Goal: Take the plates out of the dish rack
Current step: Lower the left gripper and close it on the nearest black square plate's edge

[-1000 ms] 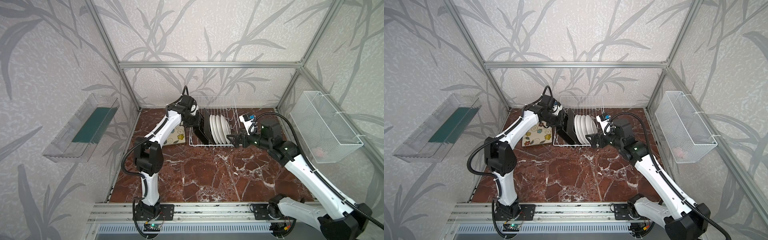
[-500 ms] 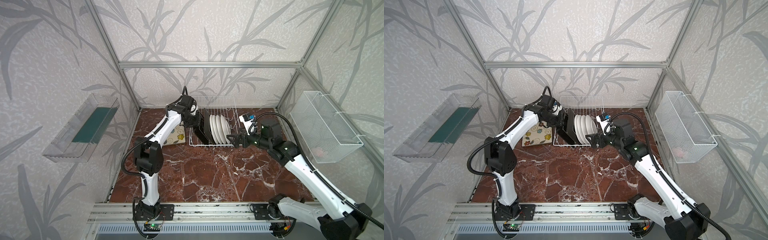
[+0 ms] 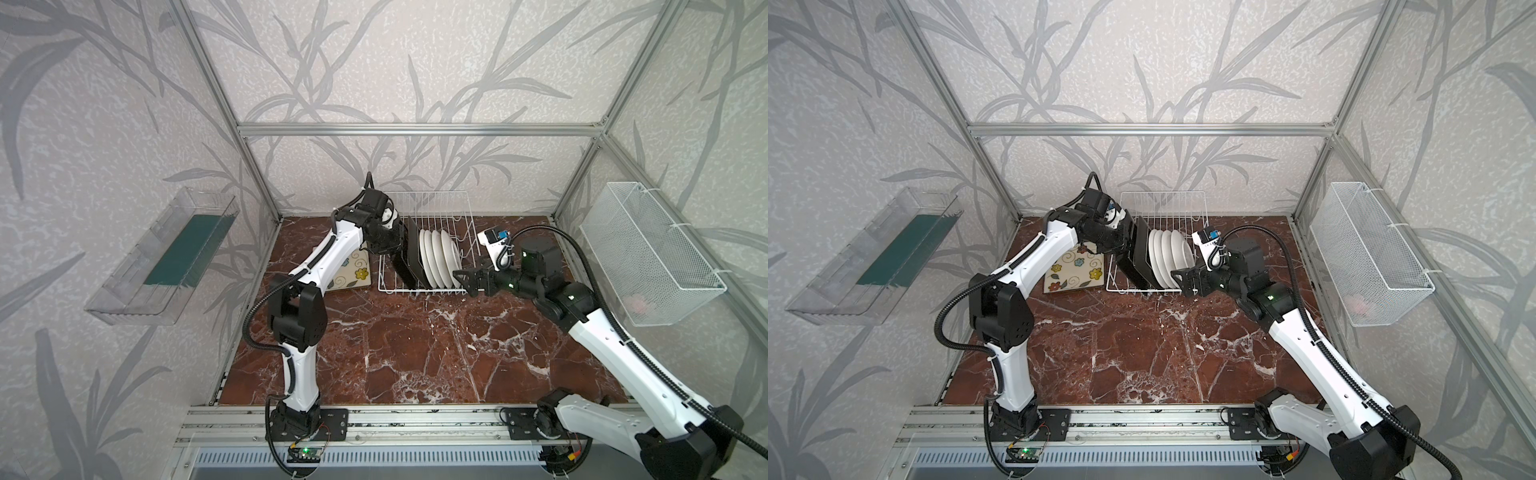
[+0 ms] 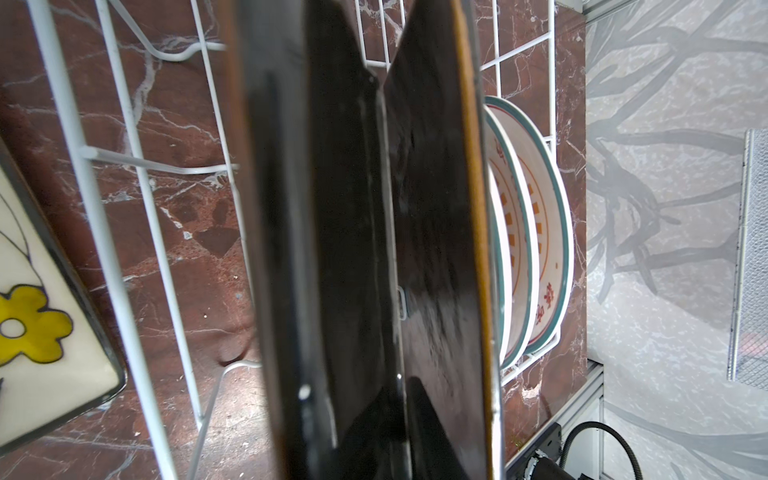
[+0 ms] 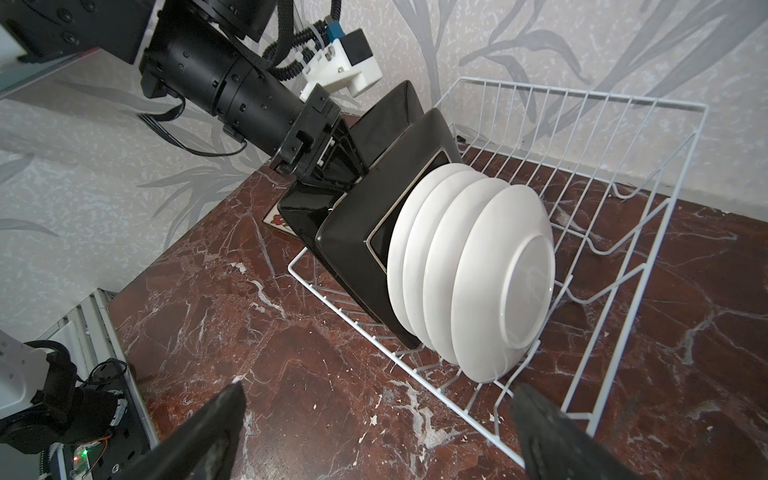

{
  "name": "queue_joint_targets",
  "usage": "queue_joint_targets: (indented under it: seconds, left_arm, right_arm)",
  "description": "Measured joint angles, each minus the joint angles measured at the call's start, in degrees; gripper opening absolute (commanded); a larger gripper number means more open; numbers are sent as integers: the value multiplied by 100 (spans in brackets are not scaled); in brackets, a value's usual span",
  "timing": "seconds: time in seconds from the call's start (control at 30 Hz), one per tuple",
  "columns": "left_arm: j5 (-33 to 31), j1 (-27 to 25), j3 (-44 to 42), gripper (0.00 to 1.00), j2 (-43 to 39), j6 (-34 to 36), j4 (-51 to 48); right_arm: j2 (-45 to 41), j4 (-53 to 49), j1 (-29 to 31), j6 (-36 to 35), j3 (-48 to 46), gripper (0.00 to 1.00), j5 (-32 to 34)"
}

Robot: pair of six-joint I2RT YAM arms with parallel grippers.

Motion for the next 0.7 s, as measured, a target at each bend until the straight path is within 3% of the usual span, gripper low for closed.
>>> queue_joint_targets:
  seconds: [0.17,0.33,0.7]
  left_arm:
    - [4,0,0,12,0,-114,4]
    - [4,0,0,0,0,-214,0]
    - [7,0,0,0,0,-299,7]
  right_arm:
    - [0,-2,0,0,0,99,0]
    - [0,0,0,4,0,99,-2]
    - [0,2,0,4,0,99,-2]
